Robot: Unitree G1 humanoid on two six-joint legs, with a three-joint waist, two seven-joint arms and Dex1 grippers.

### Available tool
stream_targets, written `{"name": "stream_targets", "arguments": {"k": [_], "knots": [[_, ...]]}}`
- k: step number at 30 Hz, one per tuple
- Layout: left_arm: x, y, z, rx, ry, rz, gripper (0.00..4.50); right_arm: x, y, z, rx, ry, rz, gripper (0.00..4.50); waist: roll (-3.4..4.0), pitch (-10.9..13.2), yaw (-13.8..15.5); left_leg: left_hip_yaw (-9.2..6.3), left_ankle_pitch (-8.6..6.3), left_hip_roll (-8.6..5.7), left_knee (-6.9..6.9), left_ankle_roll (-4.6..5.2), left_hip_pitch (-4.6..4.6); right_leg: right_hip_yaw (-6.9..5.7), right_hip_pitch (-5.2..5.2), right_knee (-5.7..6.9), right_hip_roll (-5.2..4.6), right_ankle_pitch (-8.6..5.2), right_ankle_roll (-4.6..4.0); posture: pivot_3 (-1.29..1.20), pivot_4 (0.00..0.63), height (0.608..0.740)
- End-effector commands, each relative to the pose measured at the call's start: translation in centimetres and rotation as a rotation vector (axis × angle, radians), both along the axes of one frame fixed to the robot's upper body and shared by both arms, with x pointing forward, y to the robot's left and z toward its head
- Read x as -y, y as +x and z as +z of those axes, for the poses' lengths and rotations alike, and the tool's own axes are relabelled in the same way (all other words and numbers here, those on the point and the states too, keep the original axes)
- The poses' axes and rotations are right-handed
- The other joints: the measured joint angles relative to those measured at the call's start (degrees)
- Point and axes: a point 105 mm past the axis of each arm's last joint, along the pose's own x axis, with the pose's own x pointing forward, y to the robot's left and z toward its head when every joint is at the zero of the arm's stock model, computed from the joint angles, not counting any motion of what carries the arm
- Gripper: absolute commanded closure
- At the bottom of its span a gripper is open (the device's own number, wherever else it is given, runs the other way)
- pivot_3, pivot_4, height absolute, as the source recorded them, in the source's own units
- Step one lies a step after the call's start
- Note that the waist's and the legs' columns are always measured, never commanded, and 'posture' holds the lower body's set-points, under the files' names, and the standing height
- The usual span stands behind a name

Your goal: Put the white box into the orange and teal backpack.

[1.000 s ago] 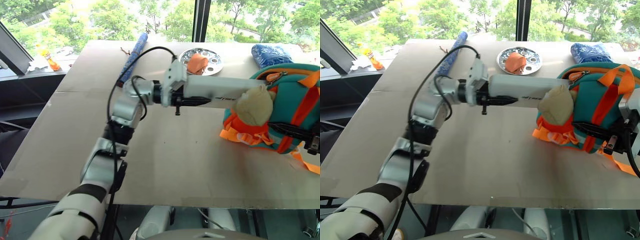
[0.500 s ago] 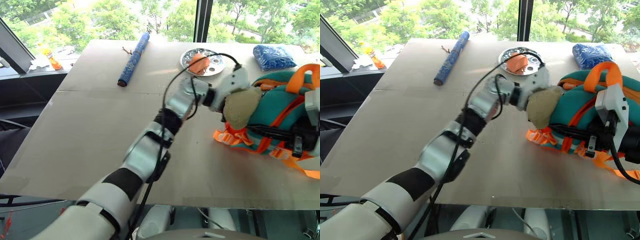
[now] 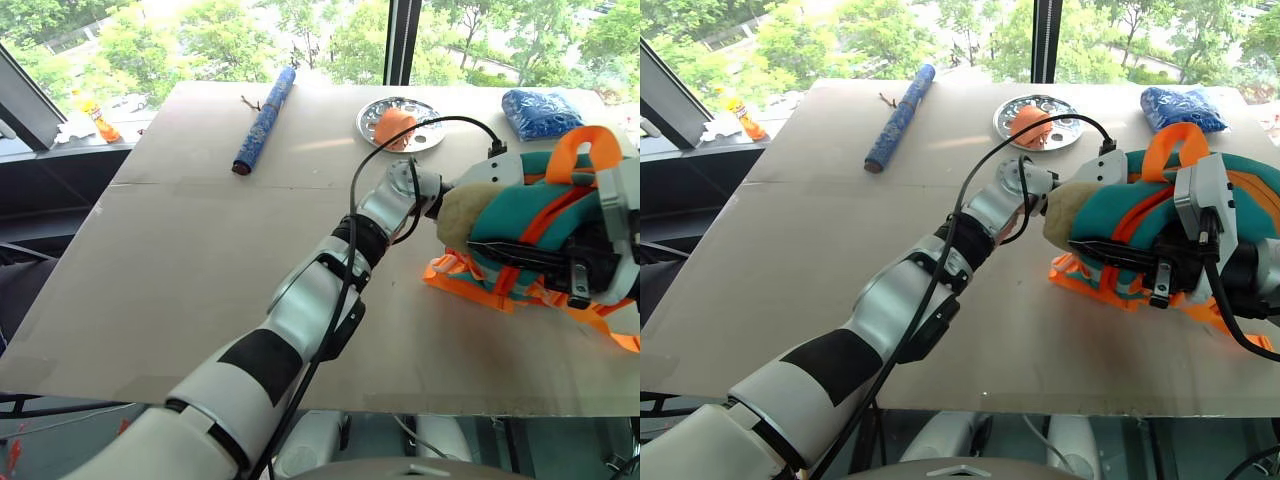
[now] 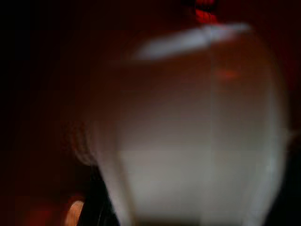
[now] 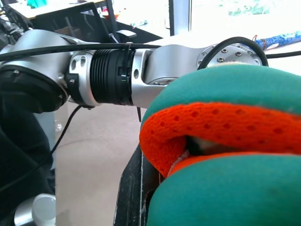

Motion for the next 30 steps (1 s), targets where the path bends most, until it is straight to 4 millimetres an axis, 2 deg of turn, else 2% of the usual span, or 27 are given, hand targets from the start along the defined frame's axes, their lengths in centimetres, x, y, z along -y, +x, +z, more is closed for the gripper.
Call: {"name": "stream_targets", "arguments": {"k": [1,4,7,10,11,14,17,18,22,24,27,30], "knots": [[4.3,-5.1,-0.3,-0.074,-0.046,-0.186,1.10,-0.3,-0.3,1.2,0.092,0.009,-0.003,4.50,0.01,0.00,-0.05,0.00,0.00,0.00,0.00,0.00,0.00,0.00,0.00,0.00,0.00,0.00,0.00,0.00,0.150,0.731],[2.0,-3.4,1.5,-0.129,-0.105,-0.157,0.01,0.4,0.0,1.0,0.095,0.000,-0.047,4.50,0.02,-0.01,-0.19,0.02,0.00,-0.01,0.00,0.00,0.00,0.01,-0.01,0.01,0.00,0.00,0.00,0.00,0.150,0.731],[-1.0,-2.1,2.9,-0.188,-0.114,-0.151,0.01,1.2,0.3,0.7,0.090,-0.014,-0.088,4.50,0.03,-0.02,-0.32,0.02,0.00,-0.01,0.00,0.00,0.01,0.03,-0.03,0.05,0.01,0.00,0.00,0.00,0.150,0.731],[-6.2,-0.4,3.8,-0.240,-0.115,-0.088,0.01,1.9,0.3,0.7,0.110,-0.027,-0.106,4.50,0.05,-0.03,-1.76,0.03,0.00,0.01,0.00,0.00,0.01,0.05,-0.07,0.12,0.05,0.00,0.00,0.00,0.150,0.731],[-7.2,-0.3,3.9,-0.250,-0.121,-0.067,0.01,1.8,0.3,1.0,0.120,-0.024,-0.100,4.50,0.06,-0.03,-2.31,0.09,0.00,0.02,-0.01,0.00,0.05,0.14,-0.09,0.15,0.05,0.00,0.00,0.00,0.150,0.731],[-9.6,0.2,4.0,-0.262,-0.152,0.023,0.01,0.5,0.5,2.8,0.197,0.021,-0.035,4.50,0.10,-0.06,-3.20,0.11,0.00,0.03,0.00,0.00,0.11,0.21,-0.09,0.19,0.07,0.00,0.00,0.00,0.150,0.731],[-12.2,0.5,4.8,-0.294,-0.231,0.133,0.01,-1.5,2.4,5.0,0.325,0.045,0.010,4.50,0.08,-0.05,-3.49,0.07,0.00,0.08,0.00,-0.01,0.17,0.21,-0.08,0.18,0.11,0.01,-0.01,0.00,0.150,0.731],[-12.9,0.5,4.9,-0.298,-0.244,0.171,0.01,-2.0,3.0,5.1,0.340,0.034,0.021,4.50,0.08,-0.05,-3.38,0.13,0.00,0.09,-0.01,-0.01,0.18,0.27,-0.11,0.21,0.11,0.02,-0.01,0.00,0.150,0.731],[-15.0,0.2,4.3,-0.327,-0.257,0.269,0.01,-3.8,3.5,3.9,0.327,0.004,0.111,4.50,0.06,-0.04,-2.77,-0.01,0.00,0.08,0.00,-0.02,-0.01,0.09,-0.20,0.13,0.08,0.02,-0.02,0.00,0.150,0.731],[-16.5,-0.3,3.9,-0.358,-0.251,0.291,0.01,-4.3,3.0,2.3,0.286,-0.041,0.146,4.50,0.06,-0.04,-2.67,-0.02,0.00,0.04,0.08,-0.02,-0.12,-0.01,-0.21,0.16,0.00,0.02,-0.02,0.00,0.150,0.731],[-19.3,-1.5,4.0,-0.441,-0.256,0.283,0.01,-3.9,2.3,-0.2,0.223,-0.094,0.151,4.50,0.06,-0.04,-2.89,0.01,0.00,0.00,0.09,-0.01,-0.15,-0.18,-0.22,0.13,-0.08,0.02,-0.02,0.00,0.150,0.731],[-22.1,-3.6,4.3,-0.613,-0.252,0.227,0.01,-3.2,1.9,-2.2,0.178,-0.132,0.124,4.50,0.06,-0.04,-3.32,0.02,0.00,0.01,0.05,-0.02,-0.10,-0.19,-0.28,0.13,-0.07,0.02,-0.02,0.00,0.150,0.731]]}}
